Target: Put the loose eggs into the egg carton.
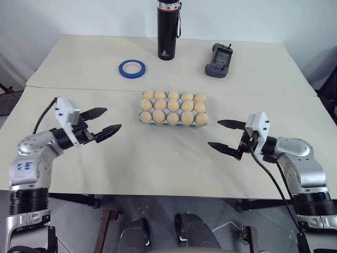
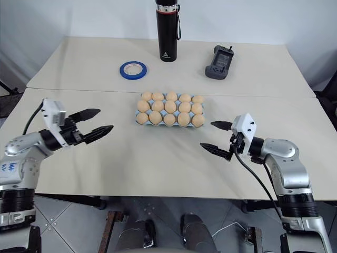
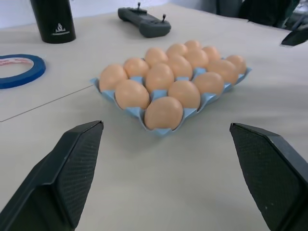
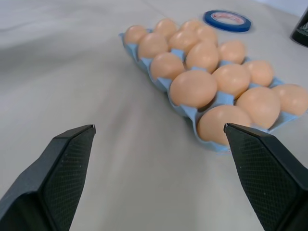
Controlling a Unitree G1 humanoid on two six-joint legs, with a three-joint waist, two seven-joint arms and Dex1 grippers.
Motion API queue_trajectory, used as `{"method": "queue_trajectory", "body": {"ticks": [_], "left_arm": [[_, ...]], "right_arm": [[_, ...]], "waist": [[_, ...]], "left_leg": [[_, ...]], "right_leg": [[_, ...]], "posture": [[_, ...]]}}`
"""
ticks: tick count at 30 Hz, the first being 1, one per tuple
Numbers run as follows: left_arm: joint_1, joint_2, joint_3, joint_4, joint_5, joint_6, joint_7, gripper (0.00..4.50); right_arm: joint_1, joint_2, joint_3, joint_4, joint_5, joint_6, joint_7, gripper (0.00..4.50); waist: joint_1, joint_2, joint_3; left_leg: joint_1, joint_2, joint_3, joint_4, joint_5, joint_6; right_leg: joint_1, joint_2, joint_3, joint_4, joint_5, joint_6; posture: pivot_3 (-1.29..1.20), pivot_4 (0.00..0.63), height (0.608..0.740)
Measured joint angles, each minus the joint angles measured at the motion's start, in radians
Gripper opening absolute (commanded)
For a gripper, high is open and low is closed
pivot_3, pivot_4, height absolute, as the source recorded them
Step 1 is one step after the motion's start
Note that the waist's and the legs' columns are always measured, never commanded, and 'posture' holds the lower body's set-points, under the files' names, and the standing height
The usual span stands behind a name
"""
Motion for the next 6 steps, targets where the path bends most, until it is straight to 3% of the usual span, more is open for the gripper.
{"method": "queue_trajectory", "body": {"ticks": [6], "left_arm": [[0.013, 0.026, -0.008, 0.094, 0.022, -0.077, -0.090, 4.48]], "right_arm": [[-0.051, -0.007, 0.023, 0.088, -0.023, -0.041, 0.054, 4.50]], "waist": [[0.001, 0.000, 0.000]], "left_leg": [[0.000, 0.000, 0.000, 0.000, -0.001, 0.000]], "right_leg": [[0.000, 0.000, 0.000, -0.001, 0.000, 0.000]], "posture": [[0.00, 0.150, 0.740]]}}
